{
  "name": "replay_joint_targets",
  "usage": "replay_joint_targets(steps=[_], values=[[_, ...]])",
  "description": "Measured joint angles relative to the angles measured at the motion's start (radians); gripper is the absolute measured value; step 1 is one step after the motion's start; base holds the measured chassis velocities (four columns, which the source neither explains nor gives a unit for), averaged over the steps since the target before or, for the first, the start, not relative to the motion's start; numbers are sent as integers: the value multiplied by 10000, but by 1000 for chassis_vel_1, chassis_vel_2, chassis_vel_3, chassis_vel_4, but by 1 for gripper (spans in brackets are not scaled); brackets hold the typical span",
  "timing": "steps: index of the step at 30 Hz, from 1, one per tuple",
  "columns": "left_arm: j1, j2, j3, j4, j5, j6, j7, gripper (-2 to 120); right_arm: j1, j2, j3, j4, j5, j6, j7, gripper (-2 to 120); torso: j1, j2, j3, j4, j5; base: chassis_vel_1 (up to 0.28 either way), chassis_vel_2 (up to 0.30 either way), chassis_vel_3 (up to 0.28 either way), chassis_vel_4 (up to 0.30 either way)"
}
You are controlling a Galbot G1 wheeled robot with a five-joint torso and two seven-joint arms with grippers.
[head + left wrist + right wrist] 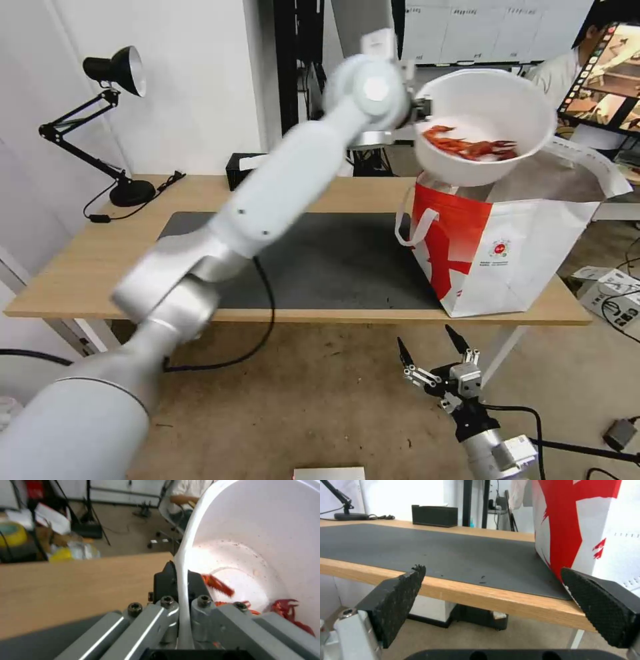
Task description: Pick up the trash from the table and place it into the takeout bag.
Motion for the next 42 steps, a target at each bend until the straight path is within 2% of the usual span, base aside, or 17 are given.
replay_joint_targets(steps=[1,4,13,18,30,33,34,36,37,40,42], values=[[0,0,0,0,0,0,0,0,0,0,0,0,0,0,0,100,0,0,0,0,0,0,0,0,0],[53,-7,693,122,1284,-794,444,0,1,0,0,0,0,0,0,100,1,0,1,8,-3,0,0,0,0],[670,64,1493,-169,2192,-1402,963,0,0,0,1,0,0,0,0,100,1,-1,2,4,-3,0,0,0,0],[773,71,1524,-360,1986,-1377,964,0,0,0,1,0,0,0,0,100,0,-1,1,4,-3,0,0,0,0],[771,75,1576,-816,1398,-573,961,0,0,0,1,0,0,0,0,100,0,0,1,4,-4,0,0,0,0],[785,77,1587,-930,1215,-335,961,14,0,0,1,0,0,0,0,100,0,0,1,4,-4,0,0,0,0],[785,77,1587,-930,1215,-335,961,14,0,0,1,0,0,0,0,100,0,0,1,4,-4,0,0,0,0],[781,81,1588,-940,1031,-204,969,24,0,-1,1,-1,0,0,0,100,0,0,1,4,-4,0,0,0,0],[781,81,1588,-940,1031,-204,969,24,0,-1,1,-1,0,0,0,100,0,0,1,4,-4,0,0,0,0],[779,86,1570,-979,755,-145,1053,39,0,0,1,0,0,0,0,100,0,0,1,4,-4,0,0,0,0],[780,86,1556,-1007,693,-139,1056,40,0,0,1,0,0,0,0,100,0,0,1,4,-4,0,0,0,0]])
